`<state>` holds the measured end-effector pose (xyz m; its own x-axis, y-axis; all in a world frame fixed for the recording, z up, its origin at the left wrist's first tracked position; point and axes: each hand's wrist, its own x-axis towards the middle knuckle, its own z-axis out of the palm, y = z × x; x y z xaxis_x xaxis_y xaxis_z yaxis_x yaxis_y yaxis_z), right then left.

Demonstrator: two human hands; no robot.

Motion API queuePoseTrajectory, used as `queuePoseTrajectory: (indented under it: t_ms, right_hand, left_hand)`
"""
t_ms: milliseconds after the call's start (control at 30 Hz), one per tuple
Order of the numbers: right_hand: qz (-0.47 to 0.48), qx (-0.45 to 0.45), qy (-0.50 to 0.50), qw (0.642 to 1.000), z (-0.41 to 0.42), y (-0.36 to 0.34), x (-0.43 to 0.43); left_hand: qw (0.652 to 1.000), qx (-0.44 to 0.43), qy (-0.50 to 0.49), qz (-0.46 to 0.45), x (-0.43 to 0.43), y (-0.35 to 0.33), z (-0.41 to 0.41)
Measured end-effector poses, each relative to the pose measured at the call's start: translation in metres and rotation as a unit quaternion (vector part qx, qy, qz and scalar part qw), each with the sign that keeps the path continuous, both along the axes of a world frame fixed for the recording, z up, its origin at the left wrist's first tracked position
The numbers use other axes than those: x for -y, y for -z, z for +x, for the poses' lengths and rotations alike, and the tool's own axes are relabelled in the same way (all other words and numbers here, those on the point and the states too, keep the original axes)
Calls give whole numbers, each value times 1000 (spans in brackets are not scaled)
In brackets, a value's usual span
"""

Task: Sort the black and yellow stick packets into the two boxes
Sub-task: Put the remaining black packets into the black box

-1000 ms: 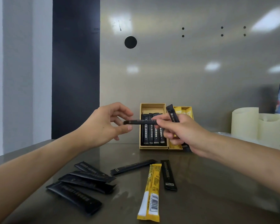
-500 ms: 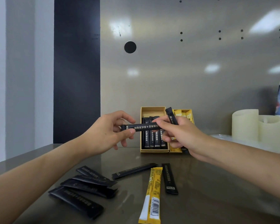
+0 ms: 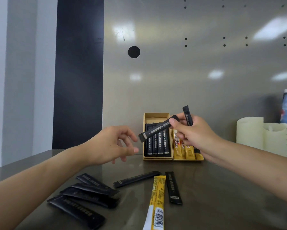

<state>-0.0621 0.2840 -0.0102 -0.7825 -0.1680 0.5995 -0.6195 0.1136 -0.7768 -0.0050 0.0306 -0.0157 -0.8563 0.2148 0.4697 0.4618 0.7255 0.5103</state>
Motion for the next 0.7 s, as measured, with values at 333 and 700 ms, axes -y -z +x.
queuePoseTrajectory:
  t_ms: [333, 700]
  right_hand:
    - [140, -101, 185, 968, -20, 6, -10]
    - [292, -156, 133, 934, -32, -33, 25]
  left_hand:
    - [979, 123, 22, -159, -2, 2, 7]
    - [975, 151, 39, -159, -5, 4, 4]
